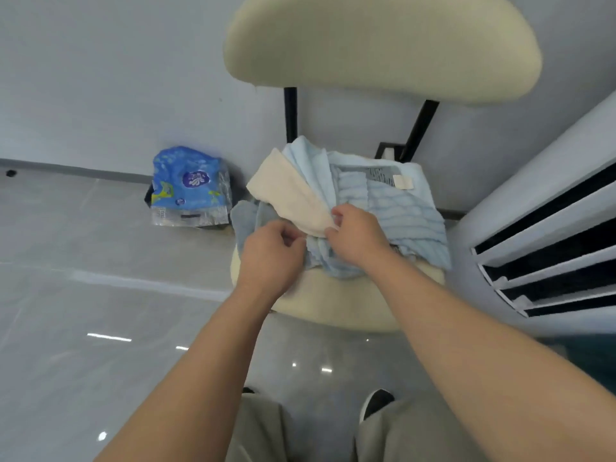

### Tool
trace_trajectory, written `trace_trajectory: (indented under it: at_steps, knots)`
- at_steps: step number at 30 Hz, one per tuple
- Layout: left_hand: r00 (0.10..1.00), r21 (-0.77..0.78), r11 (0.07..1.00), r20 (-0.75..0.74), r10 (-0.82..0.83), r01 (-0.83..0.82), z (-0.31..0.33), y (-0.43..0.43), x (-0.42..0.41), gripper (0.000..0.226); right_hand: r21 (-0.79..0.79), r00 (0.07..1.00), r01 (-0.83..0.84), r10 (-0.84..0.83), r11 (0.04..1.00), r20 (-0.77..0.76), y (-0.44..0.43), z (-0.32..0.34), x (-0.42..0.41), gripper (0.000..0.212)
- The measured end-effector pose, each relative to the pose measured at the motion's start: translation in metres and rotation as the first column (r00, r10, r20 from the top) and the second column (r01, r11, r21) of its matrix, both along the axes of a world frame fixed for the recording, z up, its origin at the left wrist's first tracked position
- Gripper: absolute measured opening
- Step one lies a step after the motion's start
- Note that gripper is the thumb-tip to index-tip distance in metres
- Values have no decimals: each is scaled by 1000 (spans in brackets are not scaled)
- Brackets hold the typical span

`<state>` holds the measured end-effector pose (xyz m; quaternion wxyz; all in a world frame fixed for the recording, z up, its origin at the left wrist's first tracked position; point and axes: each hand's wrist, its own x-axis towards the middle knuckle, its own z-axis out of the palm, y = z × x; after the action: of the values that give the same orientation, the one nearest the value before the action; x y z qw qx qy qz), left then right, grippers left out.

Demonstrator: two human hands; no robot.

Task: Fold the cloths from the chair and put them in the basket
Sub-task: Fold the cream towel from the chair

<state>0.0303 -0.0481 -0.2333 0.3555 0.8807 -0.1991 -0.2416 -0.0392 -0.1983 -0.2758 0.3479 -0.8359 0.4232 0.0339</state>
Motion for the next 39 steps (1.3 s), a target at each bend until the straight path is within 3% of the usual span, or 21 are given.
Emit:
trace_trajectory:
  at_steps: [3,6,9,17,21,23,27,32,39]
  knots:
    - [999,-76,997,41,-14,18,-9,10,-1,8,-137,999,-19,13,990,-44,2,-6,3,43]
    - [999,-147,989,40,-14,20,-9,23,-8,5,-139,998,18,-25,990,-55,3,0,10,32]
    - [999,-148,989,30,-17,22,3,35,-14,5,-99,990,43,-56,994,-130,11,9,14,21]
    - [988,-74,986,56,-147,151,18,39,0,5,-114,984,83,-100,990,-148,28,9,10,28]
    - [989,-56,989,75,-130,134,16,32,17,15,-29,1000,23,-23,999,2,22,32,16,6]
    - [988,-39,990,90,-128,132,17,25,22,23,23,989,-2,-2,1000,150,21,58,25,11]
    - [986,-46,988,90,-144,148,23,9,20,63,268,925,-75,-33,961,379,29,120,37,19]
    - [999,-185,982,24,-30,34,40,-12,25,85,290,818,-145,-51,946,574,32,180,43,9]
    - [999,-320,947,9,42,-37,67,-19,22,100,280,725,-188,-59,941,686,36,235,20,11]
